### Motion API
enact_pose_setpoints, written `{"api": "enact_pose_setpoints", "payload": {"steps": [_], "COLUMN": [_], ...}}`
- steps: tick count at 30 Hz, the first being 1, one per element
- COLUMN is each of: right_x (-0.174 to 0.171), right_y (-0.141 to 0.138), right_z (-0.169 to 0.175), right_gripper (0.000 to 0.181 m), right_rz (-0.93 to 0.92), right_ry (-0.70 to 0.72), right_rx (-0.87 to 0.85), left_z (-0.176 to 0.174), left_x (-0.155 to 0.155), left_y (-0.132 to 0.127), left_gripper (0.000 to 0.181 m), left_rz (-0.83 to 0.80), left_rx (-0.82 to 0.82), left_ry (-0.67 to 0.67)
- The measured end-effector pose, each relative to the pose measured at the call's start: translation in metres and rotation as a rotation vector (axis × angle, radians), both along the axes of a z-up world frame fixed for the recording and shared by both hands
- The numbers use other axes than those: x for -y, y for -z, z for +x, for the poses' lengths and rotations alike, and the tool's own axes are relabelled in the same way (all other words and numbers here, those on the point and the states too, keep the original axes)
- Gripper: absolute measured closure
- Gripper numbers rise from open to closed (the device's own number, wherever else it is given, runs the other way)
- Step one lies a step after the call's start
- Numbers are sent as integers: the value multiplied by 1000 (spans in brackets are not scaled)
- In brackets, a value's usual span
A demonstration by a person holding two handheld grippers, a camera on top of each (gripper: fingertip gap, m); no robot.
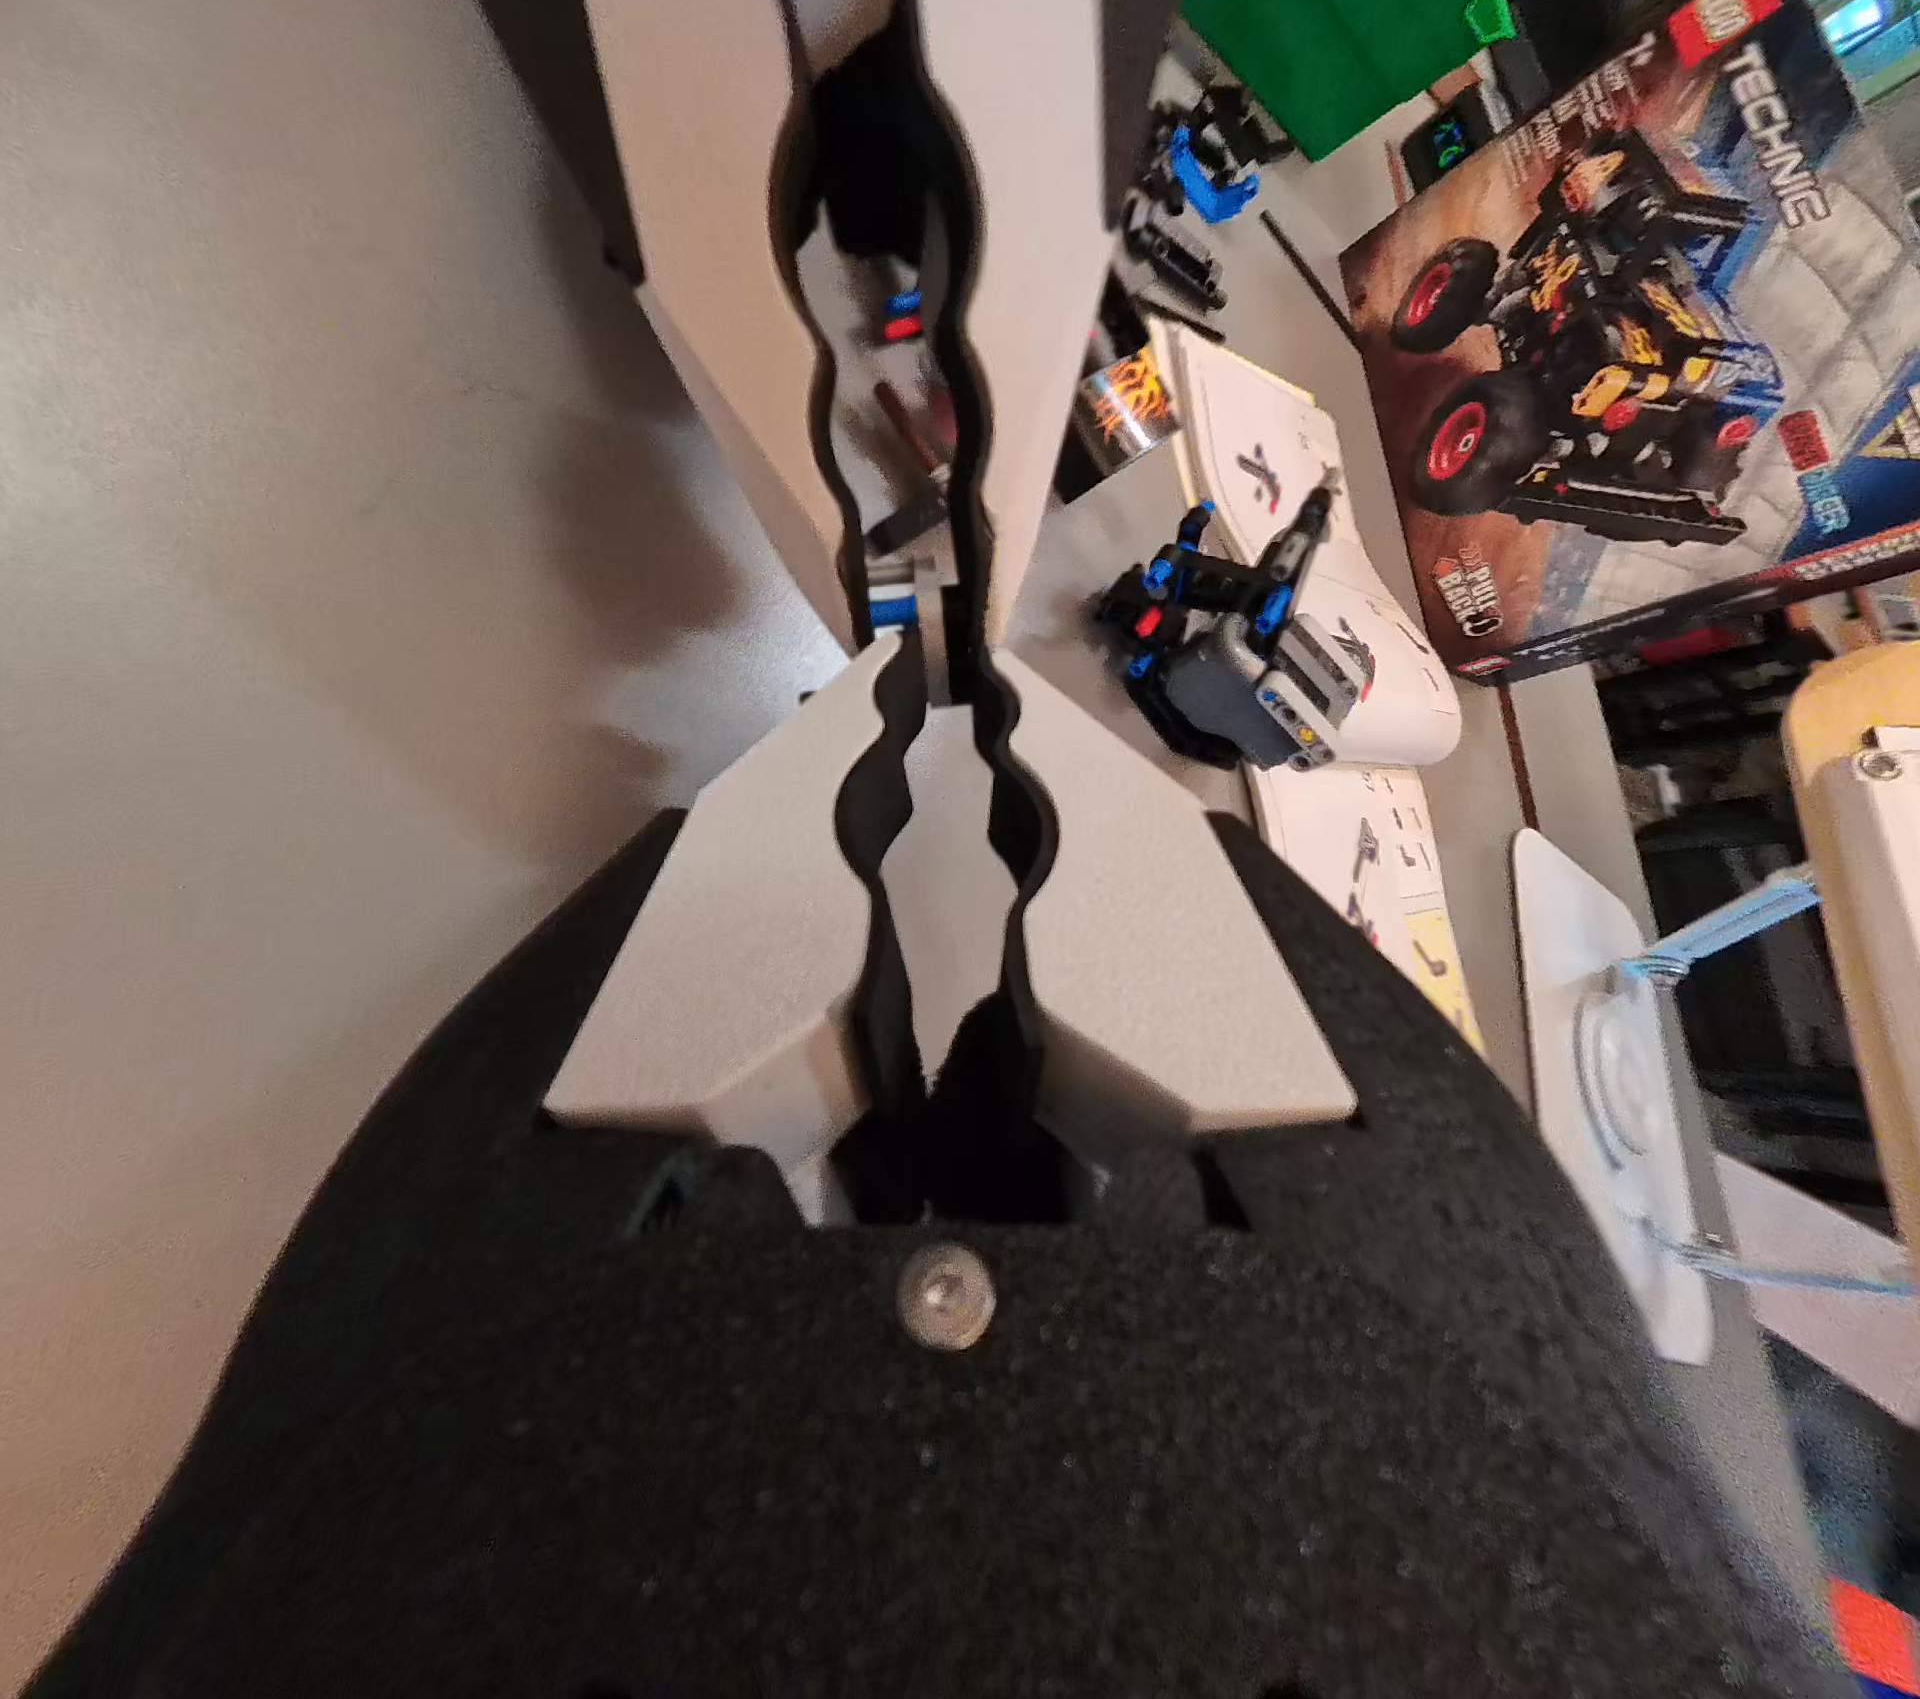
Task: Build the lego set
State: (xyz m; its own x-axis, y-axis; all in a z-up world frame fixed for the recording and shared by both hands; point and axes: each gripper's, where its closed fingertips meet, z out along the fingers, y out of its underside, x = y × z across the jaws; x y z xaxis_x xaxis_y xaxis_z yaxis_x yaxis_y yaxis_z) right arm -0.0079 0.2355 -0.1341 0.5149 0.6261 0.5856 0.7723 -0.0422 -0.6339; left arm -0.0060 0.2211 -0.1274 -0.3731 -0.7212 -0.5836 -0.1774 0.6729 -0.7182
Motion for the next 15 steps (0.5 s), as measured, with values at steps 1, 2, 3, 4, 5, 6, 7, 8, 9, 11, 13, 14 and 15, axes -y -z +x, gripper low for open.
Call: {"api": "enact_pose_setpoints", "payload": {"steps": [1, 2, 3, 4, 5, 6, 7, 8, 9, 11, 13, 14, 15], "right_x": [-1, -1, -2, -4, -7, -11, -16, -18, -19, -26, -27, -29, -30], "right_y": [-5, -8, -11, -14, -13, -9, -7, -9, -13, -17, -20, -21, -22], "right_z": [1, 2, 5, 12, 21, 32, 42, 47, 50, 65, 73, 78, 81], "right_gripper": [173, 173, 173, 173, 173, 173, 173, 173, 174, 174, 174, 174, 174], "right_rz": [-12, -40, -57, -71, -111, -183, -245, -304, -368, -421, -456, -456, -451], "right_ry": [3, 3, 8, 34, 70, 123, 184, 208, 205, 268, 283, 305, 320], "right_rx": [-59, -122, -177, -225, -286, -358, -458, -596, -731, -914, -1018, -1048, -1068], "left_z": [1, 2, 3, 1, -2, -4, -6, -8, -10, -11, -11, -12, -13], "left_x": [0, -1, -4, -5, -5, -5, -4, -2, 1, 3, 1, -1, -6], "left_y": [-5, -9, -14, -22, -28, -31, -31, -30, -28, -27, -31, -36, -44], "left_gripper": [165, 164, 165, 166, 166, 165, 163, 162, 161, 161, 161, 161, 161], "left_rz": [0, -3, -11, -30, -63, -102, -143, -182, -221, -291, -372, -417, -460], "left_rx": [30, 47, 72, 106, 127, 131, 122, 106, 88, 67, 56, 58, 68], "left_ry": [-3, -5, -23, -28, -19, -8, 4, 20, 40, 47, 44, 45, 39]}}
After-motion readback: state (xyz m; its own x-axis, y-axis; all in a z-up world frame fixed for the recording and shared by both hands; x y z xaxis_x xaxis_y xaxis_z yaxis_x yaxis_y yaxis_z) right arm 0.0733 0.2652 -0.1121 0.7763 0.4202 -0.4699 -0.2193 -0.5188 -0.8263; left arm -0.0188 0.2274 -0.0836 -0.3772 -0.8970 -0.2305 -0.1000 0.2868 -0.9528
